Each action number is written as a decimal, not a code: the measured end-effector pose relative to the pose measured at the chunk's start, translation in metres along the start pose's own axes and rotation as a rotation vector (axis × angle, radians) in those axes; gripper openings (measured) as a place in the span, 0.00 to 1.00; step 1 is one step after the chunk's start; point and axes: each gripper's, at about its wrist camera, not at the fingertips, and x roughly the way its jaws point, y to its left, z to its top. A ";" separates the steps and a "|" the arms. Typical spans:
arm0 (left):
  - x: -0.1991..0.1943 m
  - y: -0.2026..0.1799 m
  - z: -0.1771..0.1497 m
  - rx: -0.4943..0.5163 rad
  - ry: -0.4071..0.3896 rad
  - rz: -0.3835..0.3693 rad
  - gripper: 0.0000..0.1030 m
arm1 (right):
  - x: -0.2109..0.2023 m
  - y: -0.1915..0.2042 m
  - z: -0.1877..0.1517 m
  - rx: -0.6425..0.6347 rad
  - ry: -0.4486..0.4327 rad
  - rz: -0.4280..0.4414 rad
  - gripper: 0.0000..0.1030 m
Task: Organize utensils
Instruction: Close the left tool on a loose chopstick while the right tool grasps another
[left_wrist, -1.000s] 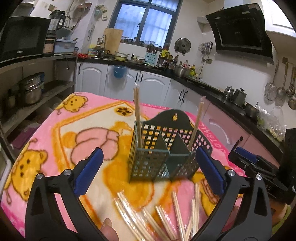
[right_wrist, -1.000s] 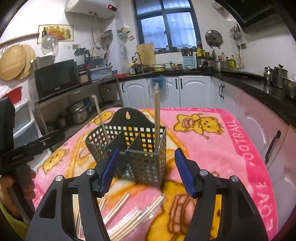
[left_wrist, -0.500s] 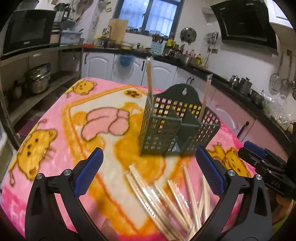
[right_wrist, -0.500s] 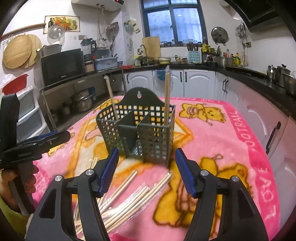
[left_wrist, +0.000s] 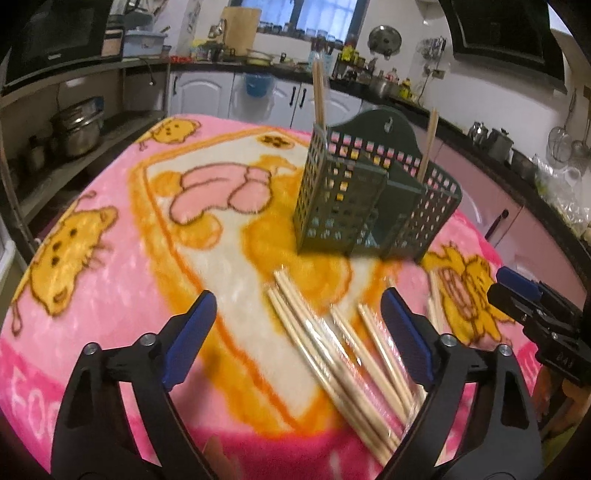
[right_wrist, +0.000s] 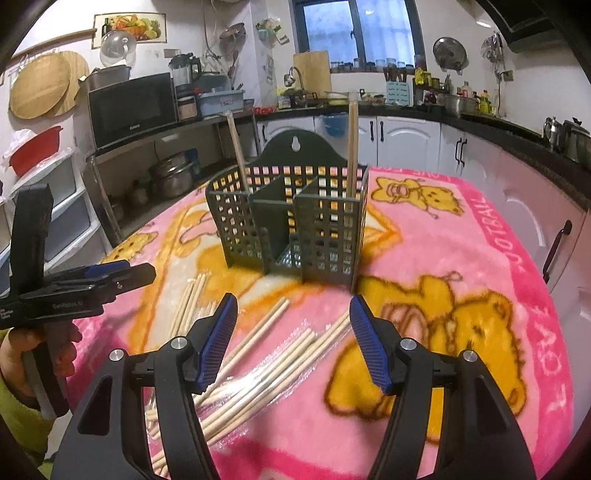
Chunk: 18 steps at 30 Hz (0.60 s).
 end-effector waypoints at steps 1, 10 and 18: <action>0.003 0.000 -0.001 0.003 0.014 -0.004 0.73 | 0.002 -0.001 0.000 0.003 0.008 0.000 0.59; 0.044 0.000 0.003 0.035 0.146 -0.026 0.61 | 0.022 -0.015 -0.009 0.043 0.080 -0.005 0.59; 0.083 0.004 0.024 0.089 0.208 -0.003 0.49 | 0.042 -0.028 -0.009 0.066 0.133 -0.017 0.59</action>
